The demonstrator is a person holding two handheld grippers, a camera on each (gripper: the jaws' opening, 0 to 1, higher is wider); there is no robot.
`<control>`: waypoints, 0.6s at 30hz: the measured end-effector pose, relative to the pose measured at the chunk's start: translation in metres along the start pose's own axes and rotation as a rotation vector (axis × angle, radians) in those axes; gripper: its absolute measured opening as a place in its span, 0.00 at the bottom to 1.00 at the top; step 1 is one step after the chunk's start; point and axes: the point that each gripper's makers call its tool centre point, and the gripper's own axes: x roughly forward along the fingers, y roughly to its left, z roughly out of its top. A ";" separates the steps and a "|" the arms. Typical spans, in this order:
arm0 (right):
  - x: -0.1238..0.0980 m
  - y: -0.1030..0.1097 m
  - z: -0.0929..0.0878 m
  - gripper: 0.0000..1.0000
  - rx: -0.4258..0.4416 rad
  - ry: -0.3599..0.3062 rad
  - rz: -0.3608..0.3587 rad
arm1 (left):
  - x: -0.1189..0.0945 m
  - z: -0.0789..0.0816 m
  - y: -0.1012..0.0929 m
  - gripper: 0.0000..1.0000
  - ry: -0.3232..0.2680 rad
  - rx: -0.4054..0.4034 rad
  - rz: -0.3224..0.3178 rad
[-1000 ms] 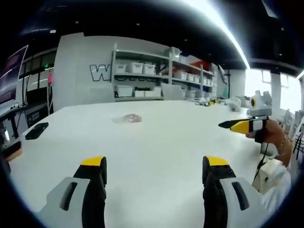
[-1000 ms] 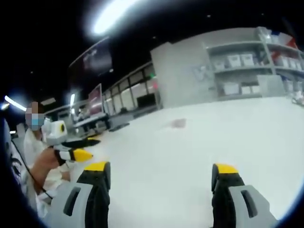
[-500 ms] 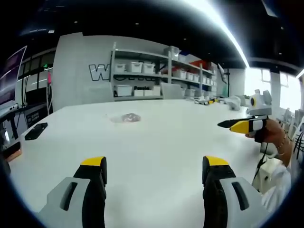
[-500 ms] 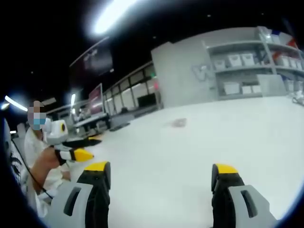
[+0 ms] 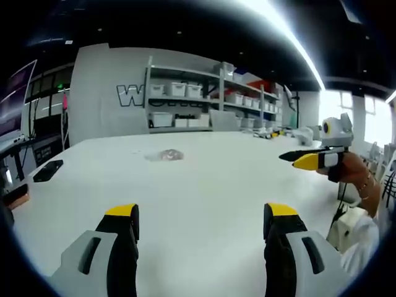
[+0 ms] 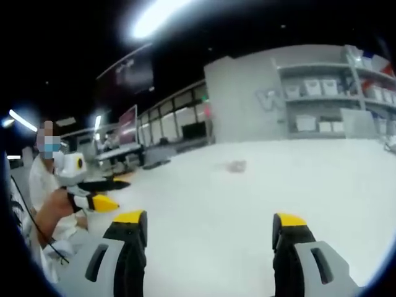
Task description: Open the resealable bag by pulling the two sides of the seal apart until the entire bag opening is separated and visibly accessible.
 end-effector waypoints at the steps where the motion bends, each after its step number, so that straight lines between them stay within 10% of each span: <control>1: 0.001 0.001 0.001 0.83 -0.003 0.001 0.001 | -0.001 0.000 0.000 0.82 -0.001 0.000 0.000; 18: 0.013 -0.003 0.004 0.81 -0.052 0.020 -0.015 | -0.005 0.000 0.001 0.82 -0.004 -0.001 0.005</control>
